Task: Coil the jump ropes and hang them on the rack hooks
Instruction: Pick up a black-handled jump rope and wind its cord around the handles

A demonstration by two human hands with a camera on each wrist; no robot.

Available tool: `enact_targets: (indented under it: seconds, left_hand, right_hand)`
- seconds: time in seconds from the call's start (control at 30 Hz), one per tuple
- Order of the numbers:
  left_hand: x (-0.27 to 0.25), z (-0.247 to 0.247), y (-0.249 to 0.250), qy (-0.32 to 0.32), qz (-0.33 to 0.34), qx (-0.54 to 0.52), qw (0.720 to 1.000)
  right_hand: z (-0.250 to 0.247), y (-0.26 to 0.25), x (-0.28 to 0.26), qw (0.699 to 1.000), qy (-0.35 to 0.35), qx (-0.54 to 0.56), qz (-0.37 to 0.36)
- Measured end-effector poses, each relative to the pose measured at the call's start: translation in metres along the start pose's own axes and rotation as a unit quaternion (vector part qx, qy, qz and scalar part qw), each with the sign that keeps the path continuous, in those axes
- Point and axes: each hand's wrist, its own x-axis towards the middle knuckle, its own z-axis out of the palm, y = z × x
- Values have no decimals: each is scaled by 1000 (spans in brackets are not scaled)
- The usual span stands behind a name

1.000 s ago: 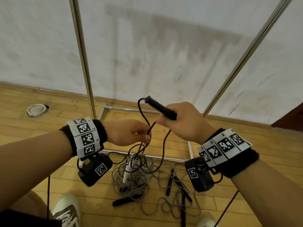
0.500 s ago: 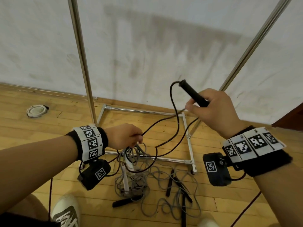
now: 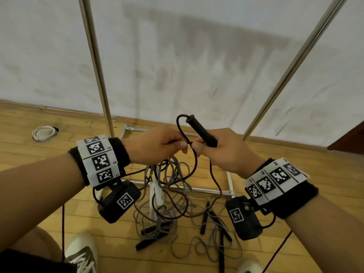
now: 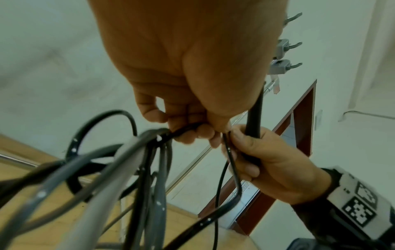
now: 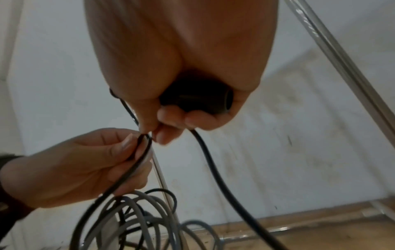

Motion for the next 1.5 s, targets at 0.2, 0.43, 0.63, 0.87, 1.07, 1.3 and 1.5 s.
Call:
enact_targets:
  seconds: [0.2,0.43,0.63,0.87,1.07,1.3,1.5]
  left_hand:
    - [-6,9,-4,-24,-2,19,1000]
    - [-8,20,-36,-92,-67,118,986]
    - [-6,12,-42,-75,-95,111,986]
    - [-6,14,-35,-77,-92,80,990]
    - [-6,9,-23,-58,-78,37,995]
    - [-2,-2,9,-25,-8,1,1000]
    - [-11,-9,15,-21,23,-5,999]
  right_hand:
    - [-3,-17,3,997,48,-58,-30]
    - [-20,-22,8,984,164,16,-61]
    - [-40,-7,9,971,232,23,-54]
    - [-52,6,10,971,239,-13,-19]
    - [-46,21,5,974,159,-160,28]
    - [1,1,-1,992,19,-106,-73]
    - [-5,-4,-2,996,-21,-50,-69]
